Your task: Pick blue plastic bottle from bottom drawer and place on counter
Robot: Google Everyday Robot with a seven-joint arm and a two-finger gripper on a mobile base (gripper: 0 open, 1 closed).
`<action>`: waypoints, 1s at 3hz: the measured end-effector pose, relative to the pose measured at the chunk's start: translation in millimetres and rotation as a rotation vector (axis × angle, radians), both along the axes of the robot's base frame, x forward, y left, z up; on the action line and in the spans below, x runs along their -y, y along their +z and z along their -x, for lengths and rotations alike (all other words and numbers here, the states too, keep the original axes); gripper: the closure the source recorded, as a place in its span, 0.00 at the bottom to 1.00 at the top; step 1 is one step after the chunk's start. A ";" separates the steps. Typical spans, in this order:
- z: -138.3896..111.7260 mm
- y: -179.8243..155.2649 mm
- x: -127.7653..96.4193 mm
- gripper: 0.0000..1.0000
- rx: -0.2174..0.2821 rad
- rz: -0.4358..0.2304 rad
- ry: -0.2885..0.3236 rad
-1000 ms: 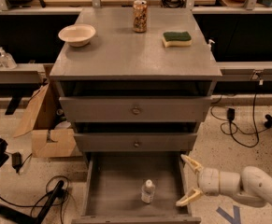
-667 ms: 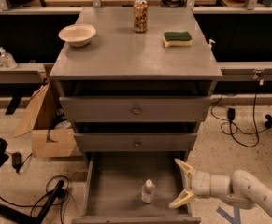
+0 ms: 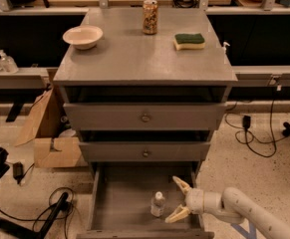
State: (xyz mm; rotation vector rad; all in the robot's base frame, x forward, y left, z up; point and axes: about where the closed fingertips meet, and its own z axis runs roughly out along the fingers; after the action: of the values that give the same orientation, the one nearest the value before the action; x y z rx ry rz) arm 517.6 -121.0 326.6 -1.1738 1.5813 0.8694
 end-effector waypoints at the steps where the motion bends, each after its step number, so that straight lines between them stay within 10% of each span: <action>1: -18.4 -42.4 -12.1 0.00 -0.018 0.003 -0.009; 3: -45.4 -100.0 -30.7 0.00 -0.029 -0.003 -0.011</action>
Offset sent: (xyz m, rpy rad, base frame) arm 0.0606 0.0276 -0.1062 -0.0162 0.0266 -0.0278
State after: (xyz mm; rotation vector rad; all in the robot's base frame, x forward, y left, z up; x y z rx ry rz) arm 563.0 -90.2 226.6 -1.1535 1.6077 0.8846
